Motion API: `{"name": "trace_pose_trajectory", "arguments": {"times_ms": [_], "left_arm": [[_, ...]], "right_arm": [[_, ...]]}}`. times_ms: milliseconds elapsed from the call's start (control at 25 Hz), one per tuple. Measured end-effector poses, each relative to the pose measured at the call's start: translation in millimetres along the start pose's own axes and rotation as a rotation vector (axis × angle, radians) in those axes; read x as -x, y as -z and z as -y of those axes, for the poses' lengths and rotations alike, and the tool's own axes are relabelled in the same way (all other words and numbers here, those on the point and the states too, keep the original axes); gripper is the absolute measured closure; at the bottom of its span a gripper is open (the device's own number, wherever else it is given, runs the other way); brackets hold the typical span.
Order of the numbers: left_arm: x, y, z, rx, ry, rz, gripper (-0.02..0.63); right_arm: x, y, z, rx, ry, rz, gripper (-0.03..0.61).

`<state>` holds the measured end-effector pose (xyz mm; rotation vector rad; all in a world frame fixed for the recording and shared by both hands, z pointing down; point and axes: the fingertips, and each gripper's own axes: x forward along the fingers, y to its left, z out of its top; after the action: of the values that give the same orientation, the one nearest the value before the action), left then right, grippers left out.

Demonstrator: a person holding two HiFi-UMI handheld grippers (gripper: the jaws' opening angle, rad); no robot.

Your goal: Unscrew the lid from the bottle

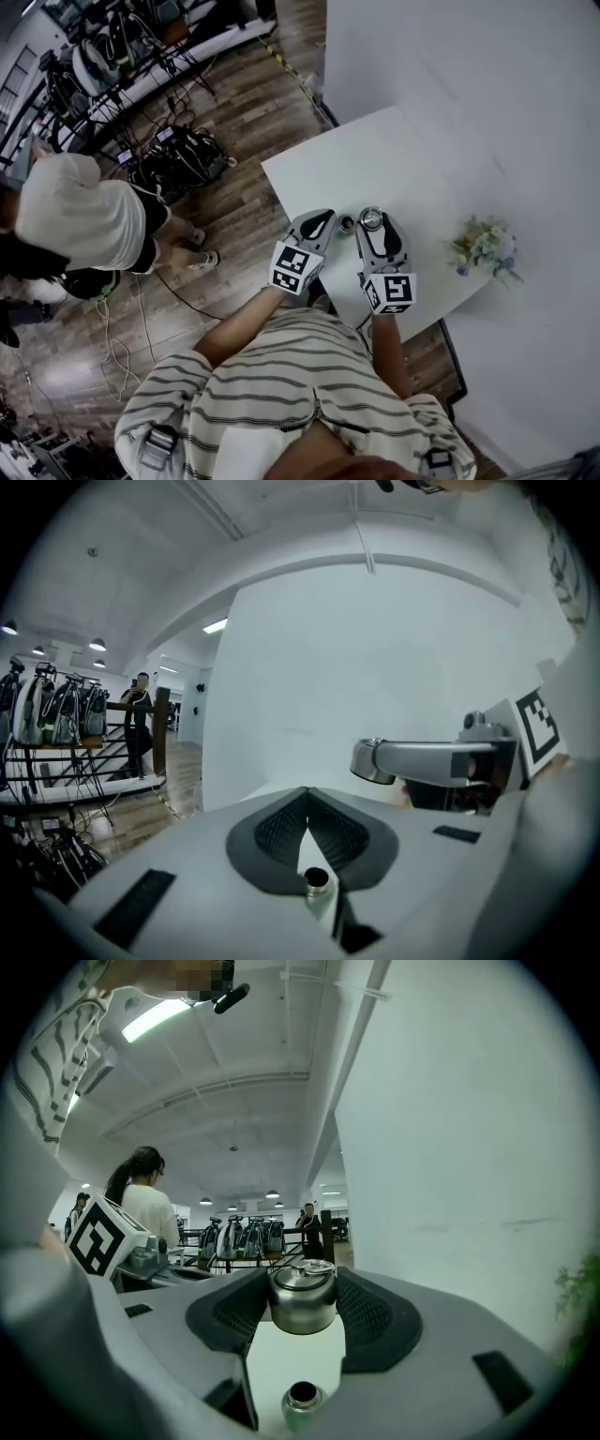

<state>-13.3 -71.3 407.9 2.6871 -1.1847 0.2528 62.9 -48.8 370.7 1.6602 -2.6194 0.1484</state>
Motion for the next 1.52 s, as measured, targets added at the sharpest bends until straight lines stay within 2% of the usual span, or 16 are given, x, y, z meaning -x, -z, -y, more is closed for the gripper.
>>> {"name": "trace_pose_trajectory", "arguments": {"times_ms": [360, 760, 1520], "left_arm": [[21, -38, -1, -0.04, -0.074, 0.055, 0.615], [34, -72, -2, -0.052, -0.101, 0.113, 0.615], [45, -87, 0, -0.048, -0.115, 0.167, 0.614]], "right_arm": [[6, -41, -1, 0.009, 0.021, 0.047, 0.337], [6, -70, 2, 0.024, 0.033, 0.083, 0.337], [10, -72, 3, 0.04, 0.051, 0.09, 0.338]]}}
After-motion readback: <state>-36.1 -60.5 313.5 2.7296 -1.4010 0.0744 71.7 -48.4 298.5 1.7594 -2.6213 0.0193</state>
